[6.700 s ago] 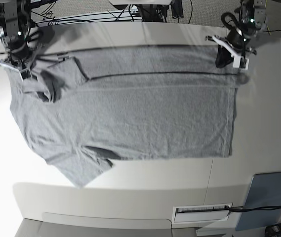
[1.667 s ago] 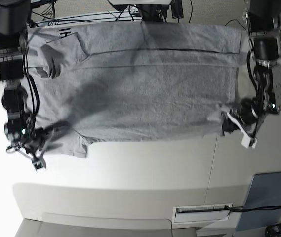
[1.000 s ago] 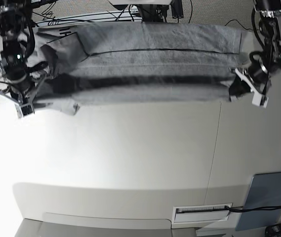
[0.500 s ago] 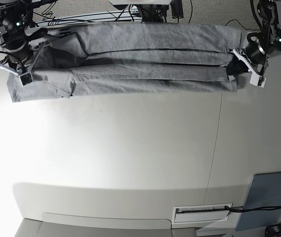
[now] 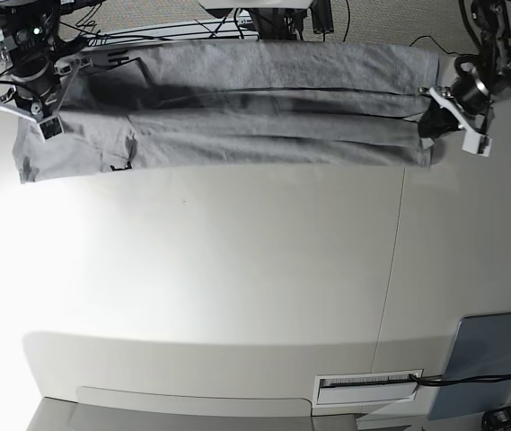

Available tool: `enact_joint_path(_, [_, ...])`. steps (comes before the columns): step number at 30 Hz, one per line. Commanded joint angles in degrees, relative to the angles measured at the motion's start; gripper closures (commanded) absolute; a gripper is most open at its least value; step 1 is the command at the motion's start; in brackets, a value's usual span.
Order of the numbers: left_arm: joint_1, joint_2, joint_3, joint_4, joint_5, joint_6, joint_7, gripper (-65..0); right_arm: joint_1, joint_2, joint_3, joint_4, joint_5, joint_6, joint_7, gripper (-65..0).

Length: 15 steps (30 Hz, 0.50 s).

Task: Fold the T-shirt properly
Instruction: 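Lay the folded hem down and open both grippers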

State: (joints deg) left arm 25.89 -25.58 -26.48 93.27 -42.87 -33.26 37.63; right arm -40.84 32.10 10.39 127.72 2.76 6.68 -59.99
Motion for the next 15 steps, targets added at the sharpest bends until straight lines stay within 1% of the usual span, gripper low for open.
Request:
enact_joint_path(1, [0.35,-1.09,-1.27,1.7,-0.9,-0.83,-0.92,0.0,-0.44,0.76,0.59,1.53,-1.2,-0.55,0.15,0.0])
enact_joint_path(4, [1.14,-1.11,-2.56,2.84,-0.9,-1.33,0.07,0.0,-0.44,0.79,0.59,1.97,-1.16,-0.55,0.13,0.0])
enact_joint_path(8, [1.14,-1.09,-2.64,2.86,-0.9,-1.33,2.45,0.0,-0.44,0.76,0.59,1.97,-1.16,-0.52,-0.59,0.0])
enact_joint_path(13, [1.11,-1.11,-2.64,2.86,-0.87,-1.33,2.67,0.0,-0.44,0.76,0.59,1.92,-1.38,-0.48,-1.11,0.0])
enact_joint_path(14, [1.11,-1.09,-2.64,2.86,-0.87,-1.33,2.69,0.0,-0.44,0.76,0.59,1.92,-1.42,0.0,-1.14,0.0])
enact_joint_path(15, [1.11,-1.11,-2.64,2.86,-0.87,-1.33,2.69,0.0,-0.44,0.76,0.59,1.92,-1.7,1.42,-1.09,0.0])
